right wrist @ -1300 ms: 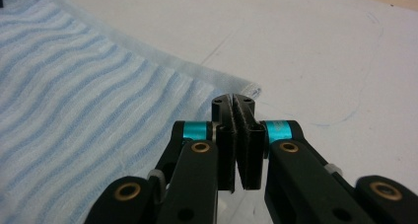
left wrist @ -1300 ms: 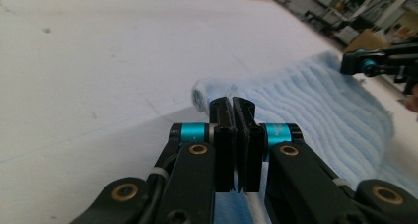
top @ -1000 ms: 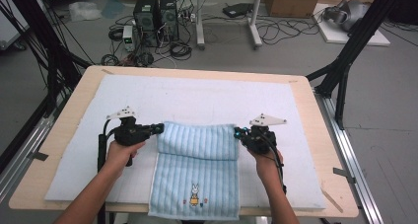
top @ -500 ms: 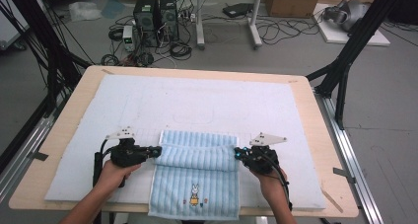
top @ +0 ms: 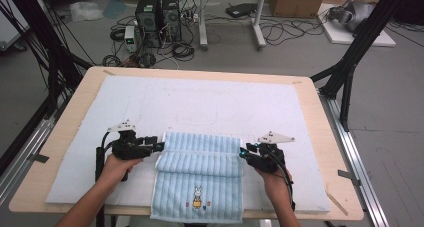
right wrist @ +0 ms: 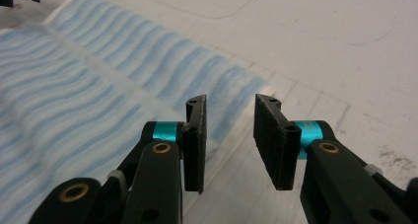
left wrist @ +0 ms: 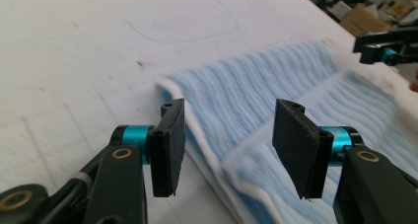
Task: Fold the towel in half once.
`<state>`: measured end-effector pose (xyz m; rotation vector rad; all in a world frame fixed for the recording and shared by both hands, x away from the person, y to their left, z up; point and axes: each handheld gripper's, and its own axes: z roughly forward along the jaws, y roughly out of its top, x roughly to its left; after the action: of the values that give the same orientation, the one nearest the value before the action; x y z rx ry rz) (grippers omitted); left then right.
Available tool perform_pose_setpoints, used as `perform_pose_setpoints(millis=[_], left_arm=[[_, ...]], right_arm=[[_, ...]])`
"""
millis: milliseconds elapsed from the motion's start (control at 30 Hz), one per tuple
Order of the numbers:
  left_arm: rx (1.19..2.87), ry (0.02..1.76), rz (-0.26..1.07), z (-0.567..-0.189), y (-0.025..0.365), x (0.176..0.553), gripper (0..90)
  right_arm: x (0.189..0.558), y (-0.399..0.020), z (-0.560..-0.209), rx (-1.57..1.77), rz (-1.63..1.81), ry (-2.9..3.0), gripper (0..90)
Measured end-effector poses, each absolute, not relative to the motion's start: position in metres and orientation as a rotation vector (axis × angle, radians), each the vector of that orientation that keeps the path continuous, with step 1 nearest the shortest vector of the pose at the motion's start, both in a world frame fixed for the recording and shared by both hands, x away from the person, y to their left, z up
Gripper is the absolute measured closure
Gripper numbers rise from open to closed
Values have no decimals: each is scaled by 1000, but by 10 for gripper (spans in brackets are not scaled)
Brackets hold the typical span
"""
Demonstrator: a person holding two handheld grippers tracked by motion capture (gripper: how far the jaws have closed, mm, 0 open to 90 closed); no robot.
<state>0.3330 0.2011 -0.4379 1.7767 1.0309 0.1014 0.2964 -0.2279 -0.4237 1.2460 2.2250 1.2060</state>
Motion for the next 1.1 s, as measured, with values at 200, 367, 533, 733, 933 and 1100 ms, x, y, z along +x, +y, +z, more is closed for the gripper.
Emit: perform_pose_setpoints(millis=[200, 367, 533, 733, 933, 1100], left_arm=[[1815, 1080, 134, -446, 190, 349, 540], [1879, 1052, 137, -454, 181, 352, 820], [1806, 1110, 164, -452, 182, 357, 866], [1826, 1158, 178, -454, 180, 358, 542], [1871, 1103, 194, -453, 168, 353, 483], [1889, 1149, 281, -453, 165, 351, 748]], right_arm=[[316, -218, -437, 1325, 1094, 2260, 681], [318, -214, -439, 1267, 1094, 2282, 882], [323, -214, -439, 1272, 1089, 2240, 885], [326, -211, -442, 1297, 1027, 2227, 683], [329, -209, -446, 1358, 1044, 2240, 494], [329, -203, -444, 1322, 1032, 2275, 760]])
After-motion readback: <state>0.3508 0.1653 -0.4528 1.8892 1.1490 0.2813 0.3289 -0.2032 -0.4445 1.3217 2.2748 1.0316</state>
